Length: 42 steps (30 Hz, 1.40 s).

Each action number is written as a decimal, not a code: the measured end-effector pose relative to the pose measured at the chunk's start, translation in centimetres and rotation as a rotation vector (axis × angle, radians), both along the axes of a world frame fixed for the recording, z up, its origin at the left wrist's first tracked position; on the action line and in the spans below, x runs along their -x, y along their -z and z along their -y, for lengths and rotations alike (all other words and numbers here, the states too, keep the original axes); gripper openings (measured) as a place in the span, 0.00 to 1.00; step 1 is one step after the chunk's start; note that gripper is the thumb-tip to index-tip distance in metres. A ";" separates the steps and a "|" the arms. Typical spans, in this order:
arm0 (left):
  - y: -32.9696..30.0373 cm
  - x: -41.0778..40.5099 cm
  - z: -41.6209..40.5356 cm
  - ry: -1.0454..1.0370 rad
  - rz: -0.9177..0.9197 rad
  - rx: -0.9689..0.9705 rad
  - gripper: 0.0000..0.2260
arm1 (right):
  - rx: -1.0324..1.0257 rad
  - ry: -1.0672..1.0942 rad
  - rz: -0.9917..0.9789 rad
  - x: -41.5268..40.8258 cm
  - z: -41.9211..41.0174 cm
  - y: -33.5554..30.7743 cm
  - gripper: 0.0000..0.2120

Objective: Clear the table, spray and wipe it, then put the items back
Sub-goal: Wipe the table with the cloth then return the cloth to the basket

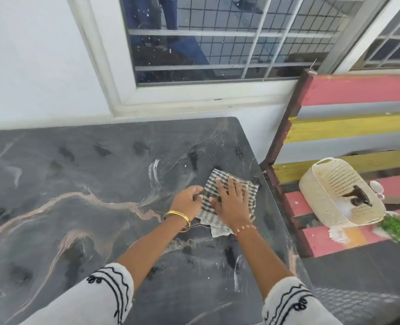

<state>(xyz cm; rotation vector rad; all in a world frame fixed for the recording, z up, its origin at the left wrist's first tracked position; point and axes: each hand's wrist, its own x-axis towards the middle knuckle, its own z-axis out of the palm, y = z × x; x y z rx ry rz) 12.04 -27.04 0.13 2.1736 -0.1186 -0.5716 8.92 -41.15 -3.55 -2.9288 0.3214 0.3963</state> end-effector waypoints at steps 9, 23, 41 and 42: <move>1.8 -2.5 3.3 0.295 0.221 -0.102 0.16 | -0.034 0.396 0.154 3.4 -0.8 2.9 0.39; 5.1 -7.4 4.9 0.236 0.366 -0.183 0.20 | 0.003 0.662 0.115 -4.3 3.9 3.3 0.31; 4.2 -11.1 4.7 0.102 0.412 -0.215 0.21 | 0.052 0.054 0.227 -4.1 1.5 4.2 0.30; 4.2 -10.8 5.0 0.133 0.417 -0.217 0.22 | 0.059 0.084 0.220 -2.9 1.6 4.2 0.30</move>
